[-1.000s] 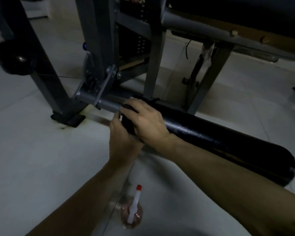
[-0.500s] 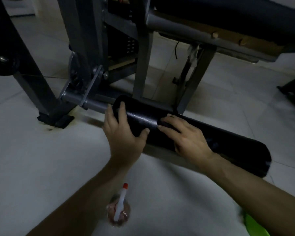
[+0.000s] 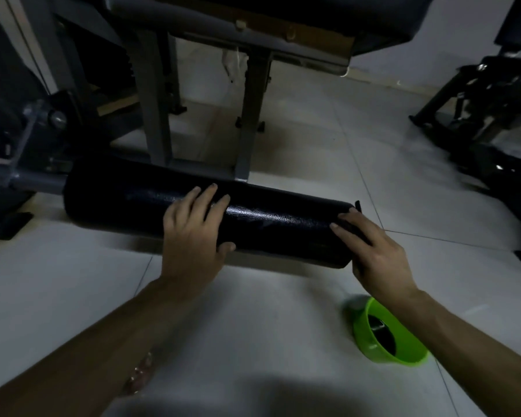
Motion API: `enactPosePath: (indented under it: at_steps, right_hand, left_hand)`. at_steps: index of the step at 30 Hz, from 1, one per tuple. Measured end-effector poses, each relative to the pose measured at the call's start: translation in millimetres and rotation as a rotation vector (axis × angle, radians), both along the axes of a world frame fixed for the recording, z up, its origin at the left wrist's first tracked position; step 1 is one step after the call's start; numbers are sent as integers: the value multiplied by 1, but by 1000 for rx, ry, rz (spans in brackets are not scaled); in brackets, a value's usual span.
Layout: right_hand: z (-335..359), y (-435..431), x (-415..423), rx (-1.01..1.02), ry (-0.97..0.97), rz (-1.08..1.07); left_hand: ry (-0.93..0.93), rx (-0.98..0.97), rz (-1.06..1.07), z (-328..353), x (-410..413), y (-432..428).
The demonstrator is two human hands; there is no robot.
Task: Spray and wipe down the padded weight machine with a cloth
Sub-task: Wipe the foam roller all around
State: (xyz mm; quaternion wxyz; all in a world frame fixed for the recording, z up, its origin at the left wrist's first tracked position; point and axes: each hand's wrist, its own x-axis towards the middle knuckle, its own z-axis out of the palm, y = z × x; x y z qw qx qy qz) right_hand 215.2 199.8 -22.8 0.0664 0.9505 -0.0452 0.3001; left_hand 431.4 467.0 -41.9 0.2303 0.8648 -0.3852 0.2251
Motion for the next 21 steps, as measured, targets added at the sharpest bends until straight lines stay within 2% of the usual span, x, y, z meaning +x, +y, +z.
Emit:
enactPosePath:
  at_steps: [3, 9, 12, 16, 21]
  right_hand:
    - [-1, 10, 8, 72, -15, -30]
    - [2, 79, 99, 76, -1, 150]
    - [6, 119, 147, 92, -42, 213]
    - [12, 168, 208, 107, -7, 243]
    - [17, 226, 269, 77, 52, 330]
  left_hand:
    - [-5, -1, -15, 0, 4, -2]
    - [48, -31, -16, 11, 22, 12]
    - [124, -140, 130, 9, 40, 44]
    - [317, -338, 324, -4, 71, 100]
    - [554, -637, 86, -23, 96, 139]
